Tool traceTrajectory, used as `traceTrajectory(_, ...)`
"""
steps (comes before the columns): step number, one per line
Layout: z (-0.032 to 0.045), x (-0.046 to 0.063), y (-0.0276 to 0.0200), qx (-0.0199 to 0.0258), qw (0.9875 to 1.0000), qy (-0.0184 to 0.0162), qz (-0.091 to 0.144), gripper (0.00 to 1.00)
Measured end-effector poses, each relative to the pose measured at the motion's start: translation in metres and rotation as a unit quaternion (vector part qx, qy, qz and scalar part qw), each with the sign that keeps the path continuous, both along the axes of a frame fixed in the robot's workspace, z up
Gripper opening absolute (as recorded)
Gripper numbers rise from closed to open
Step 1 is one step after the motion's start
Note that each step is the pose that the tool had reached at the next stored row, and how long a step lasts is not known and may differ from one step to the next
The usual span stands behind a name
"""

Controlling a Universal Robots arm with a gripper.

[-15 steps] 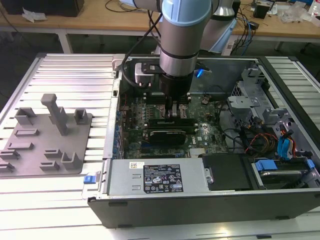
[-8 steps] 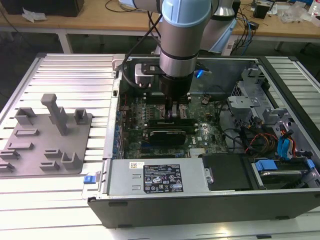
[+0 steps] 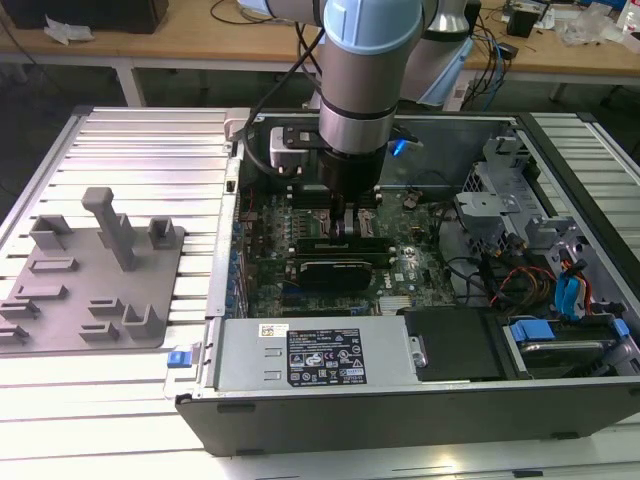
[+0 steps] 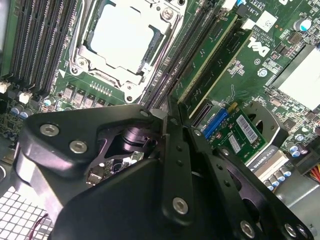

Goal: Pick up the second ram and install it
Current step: 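Insert the second ram into the second slot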

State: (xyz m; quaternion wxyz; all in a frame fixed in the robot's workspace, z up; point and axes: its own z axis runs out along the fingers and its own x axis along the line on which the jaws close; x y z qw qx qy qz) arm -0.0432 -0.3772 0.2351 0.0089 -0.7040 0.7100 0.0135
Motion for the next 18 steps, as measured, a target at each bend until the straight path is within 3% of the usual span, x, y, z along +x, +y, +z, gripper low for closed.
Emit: traceTrajectory(18,-0.0057,-0.0002,-0.0001,-0.0001,1.0000,0.0001,0.000,0.10)
